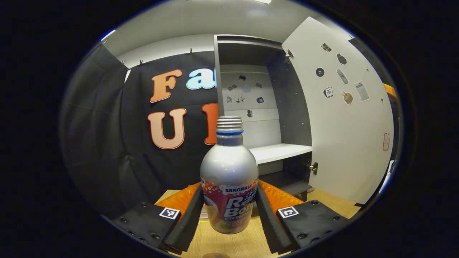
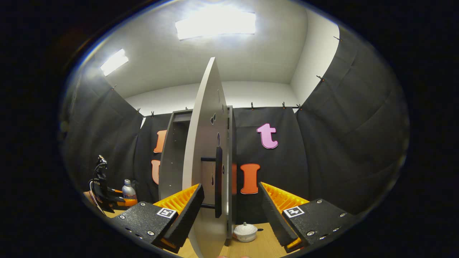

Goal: Open the cabinet door with the right hand, grasp the bottle in the cabinet with the left hand and place it on the coaster, then close the cabinet door with the right hand.

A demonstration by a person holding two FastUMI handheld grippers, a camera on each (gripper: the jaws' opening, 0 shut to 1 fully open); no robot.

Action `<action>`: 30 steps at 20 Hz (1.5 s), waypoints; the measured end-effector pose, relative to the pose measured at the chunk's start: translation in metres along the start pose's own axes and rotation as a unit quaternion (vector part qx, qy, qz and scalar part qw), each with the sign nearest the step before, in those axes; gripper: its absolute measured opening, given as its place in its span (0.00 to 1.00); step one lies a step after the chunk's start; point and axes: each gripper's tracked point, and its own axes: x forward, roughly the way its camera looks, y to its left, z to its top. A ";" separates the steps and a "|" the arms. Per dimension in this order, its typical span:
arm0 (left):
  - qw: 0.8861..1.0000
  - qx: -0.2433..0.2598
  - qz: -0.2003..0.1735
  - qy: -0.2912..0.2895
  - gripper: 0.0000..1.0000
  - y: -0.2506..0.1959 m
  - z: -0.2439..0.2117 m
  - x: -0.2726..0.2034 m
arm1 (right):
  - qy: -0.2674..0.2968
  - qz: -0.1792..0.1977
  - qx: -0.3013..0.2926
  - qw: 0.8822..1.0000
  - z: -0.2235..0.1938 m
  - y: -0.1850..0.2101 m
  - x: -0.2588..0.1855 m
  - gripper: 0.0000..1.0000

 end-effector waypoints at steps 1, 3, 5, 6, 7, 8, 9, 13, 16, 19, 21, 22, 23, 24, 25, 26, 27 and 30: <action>1.000 -0.001 0.004 -0.001 0.84 0.006 -0.004 -0.002 | 0.003 -0.001 -0.001 1.000 -0.002 0.000 -0.001 0.93; 1.000 -0.005 0.022 -0.009 0.84 0.025 -0.012 -0.006 | 0.008 0.000 -0.004 1.000 -0.004 0.000 -0.001 0.93; 0.999 -0.021 0.035 -0.003 0.84 0.038 -0.027 -0.010 | 0.009 -0.001 -0.008 1.000 -0.003 -0.001 -0.002 0.93; 0.999 -0.025 0.039 0.000 0.84 0.042 -0.033 -0.010 | 0.009 0.001 -0.009 1.000 -0.004 -0.002 -0.001 0.93; 0.999 -0.027 0.042 0.002 0.84 0.046 -0.039 -0.012 | 0.009 0.003 -0.008 1.000 -0.004 -0.001 -0.001 0.93; 0.999 -0.027 0.045 0.002 0.84 0.050 -0.044 -0.014 | 0.008 0.006 -0.004 1.000 -0.004 0.001 0.000 0.93; 0.999 -0.026 0.046 -0.001 0.84 0.053 -0.049 -0.015 | 0.008 0.010 0.003 1.000 -0.004 0.003 0.000 0.93; 0.998 -0.031 0.056 0.001 0.84 0.062 -0.076 -0.021 | 0.014 0.035 0.030 0.999 -0.006 0.019 -0.002 0.94; 0.998 -0.042 0.054 0.001 0.84 0.063 -0.091 -0.030 | 0.014 0.034 0.016 0.999 -0.005 0.011 0.010 0.93; 0.997 -0.055 0.059 0.006 0.84 0.068 -0.111 -0.035 | 0.008 0.030 0.009 0.999 -0.002 0.007 0.008 0.93; 0.996 -0.062 0.066 0.017 0.84 0.072 -0.128 -0.036 | 0.007 0.030 0.019 0.999 -0.003 0.009 0.009 0.92; 0.995 -0.063 0.068 0.022 0.84 0.072 -0.136 -0.038 | 0.009 0.033 0.030 0.999 -0.003 0.013 0.009 0.92; 0.995 -0.065 0.071 0.024 0.87 0.072 -0.143 -0.040 | 0.013 0.037 0.042 0.998 -0.005 0.016 0.009 0.92; 0.995 -0.069 0.074 0.025 0.87 0.072 -0.150 -0.041 | 0.016 0.041 0.051 0.998 -0.005 0.019 0.010 0.92; 0.994 -0.076 0.073 0.029 0.87 0.071 -0.158 -0.043 | 0.020 0.045 0.058 0.997 -0.007 0.022 0.010 0.92; 0.993 -0.084 0.072 0.031 0.86 0.068 -0.166 -0.043 | 0.021 0.048 0.060 0.997 -0.007 0.024 0.009 0.92; 0.993 -0.090 0.070 0.034 0.84 0.065 -0.171 -0.044 | 0.019 0.049 0.057 0.997 -0.006 0.025 0.009 0.92; 0.993 -0.081 0.075 0.036 0.84 0.061 -0.183 -0.048 | 0.017 0.041 0.041 0.998 -0.005 0.017 0.008 0.91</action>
